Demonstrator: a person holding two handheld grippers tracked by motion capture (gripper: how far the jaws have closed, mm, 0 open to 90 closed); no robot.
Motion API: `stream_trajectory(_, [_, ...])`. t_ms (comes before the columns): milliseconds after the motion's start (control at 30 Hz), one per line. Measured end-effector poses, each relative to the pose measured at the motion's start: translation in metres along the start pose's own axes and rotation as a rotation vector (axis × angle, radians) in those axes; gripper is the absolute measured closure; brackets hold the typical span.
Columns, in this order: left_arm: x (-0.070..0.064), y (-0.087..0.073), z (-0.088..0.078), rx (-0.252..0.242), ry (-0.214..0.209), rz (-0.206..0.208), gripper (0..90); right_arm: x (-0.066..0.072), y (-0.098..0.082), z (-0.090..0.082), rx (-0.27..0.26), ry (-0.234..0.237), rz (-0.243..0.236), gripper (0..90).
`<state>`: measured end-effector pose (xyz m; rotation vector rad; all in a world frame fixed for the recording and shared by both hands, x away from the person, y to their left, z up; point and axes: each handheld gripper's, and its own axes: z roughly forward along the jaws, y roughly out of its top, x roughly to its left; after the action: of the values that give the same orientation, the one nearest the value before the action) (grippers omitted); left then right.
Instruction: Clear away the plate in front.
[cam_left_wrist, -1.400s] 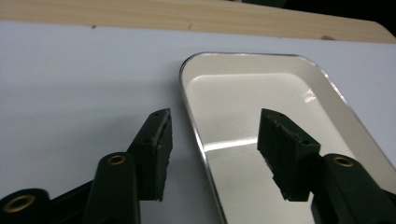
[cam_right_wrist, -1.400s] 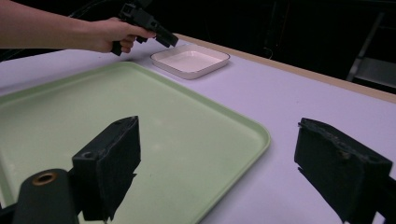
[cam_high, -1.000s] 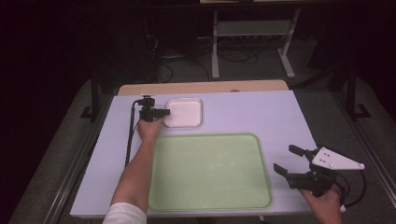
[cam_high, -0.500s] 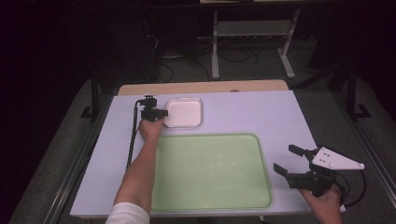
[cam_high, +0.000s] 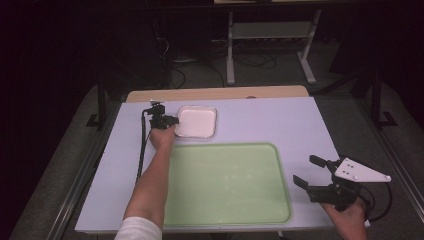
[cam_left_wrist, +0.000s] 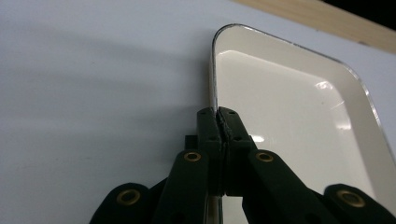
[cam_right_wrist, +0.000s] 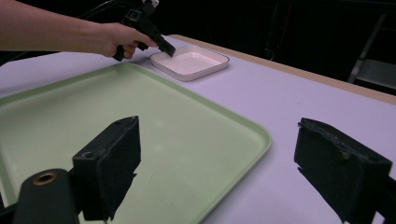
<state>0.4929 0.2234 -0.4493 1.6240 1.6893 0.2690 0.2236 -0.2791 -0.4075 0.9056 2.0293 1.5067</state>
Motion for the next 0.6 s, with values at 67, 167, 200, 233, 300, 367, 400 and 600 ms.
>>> stream_trajectory(67, [0.000, 0.001, -0.002, -0.006, 0.001, -0.001, 88.6, 0.000, 0.000, 0.000, 0.001, 0.001, 0.000, 13.8])
stream_trajectory(167, [0.005, 0.000, -0.006, -0.035, -0.007, -0.046, 88.7, 0.001, 0.000, 0.002, 0.001, 0.003, -0.005, 13.8])
stream_trajectory(200, [0.006, 0.001, -0.008, -0.042, -0.008, -0.053, 88.7, 0.001, 0.000, 0.002, 0.002, 0.004, -0.004, 13.8])
stream_trajectory(233, [0.006, 0.001, -0.008, -0.042, -0.008, -0.053, 88.7, 0.001, 0.000, 0.002, 0.002, 0.004, -0.004, 13.8])
stream_trajectory(300, [0.008, 0.001, -0.011, -0.056, -0.011, -0.067, 88.7, 0.001, 0.000, 0.002, 0.004, 0.005, -0.002, 13.7])
stream_trajectory(367, [0.010, 0.001, -0.015, -0.075, -0.024, -0.090, 88.7, 0.001, 0.001, 0.003, 0.004, 0.005, -0.005, 13.8])
stream_trajectory(400, [0.011, 0.002, -0.019, -0.088, -0.036, -0.104, 88.7, 0.001, 0.001, 0.004, 0.004, 0.006, -0.005, 13.7])
stream_trajectory(600, [0.009, 0.004, -0.030, -0.120, -0.052, -0.105, 88.7, 0.002, 0.001, 0.005, 0.008, 0.010, -0.008, 13.7])
